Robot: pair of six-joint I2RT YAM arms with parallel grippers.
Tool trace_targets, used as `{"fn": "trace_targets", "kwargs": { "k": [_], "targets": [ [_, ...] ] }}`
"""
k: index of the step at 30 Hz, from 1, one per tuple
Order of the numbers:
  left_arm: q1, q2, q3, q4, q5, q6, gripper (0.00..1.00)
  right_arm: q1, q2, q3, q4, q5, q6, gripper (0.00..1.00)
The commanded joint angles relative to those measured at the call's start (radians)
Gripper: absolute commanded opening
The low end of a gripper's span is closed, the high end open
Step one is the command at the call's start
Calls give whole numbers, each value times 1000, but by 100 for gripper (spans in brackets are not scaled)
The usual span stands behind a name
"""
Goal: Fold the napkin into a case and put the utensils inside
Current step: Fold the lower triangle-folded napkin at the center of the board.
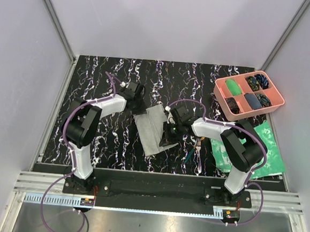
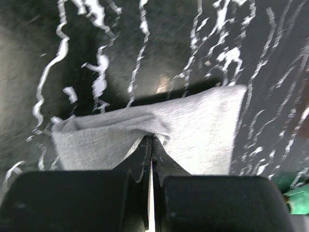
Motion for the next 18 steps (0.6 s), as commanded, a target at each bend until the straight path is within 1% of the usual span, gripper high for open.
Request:
{"fn": "trace_targets", "kwargs": {
  "k": [1, 4, 11, 15, 16, 17, 18],
  "targets": [
    [6, 11, -28, 161, 26, -57, 0, 5, -42, -21, 42, -26, 25, 13],
    [6, -8, -79, 234, 16, -80, 0, 6, -42, -30, 53, -30, 32, 13],
    [6, 66, -54, 252, 19, -80, 0, 5, -56, -51, 69, -38, 61, 14],
    [6, 60, -69, 275, 29, -60, 0, 6, -93, -58, 43, 3, 54, 22],
    [6, 54, -68, 275, 26, -52, 0, 5, -105, -51, 28, 11, 49, 26],
    [6, 38, -66, 272, 26, -43, 0, 5, -107, -48, 20, 23, 43, 27],
    [6, 31, -65, 265, 26, -26, 4, 5, -110, -44, 13, 28, 40, 29]
  ]
}}
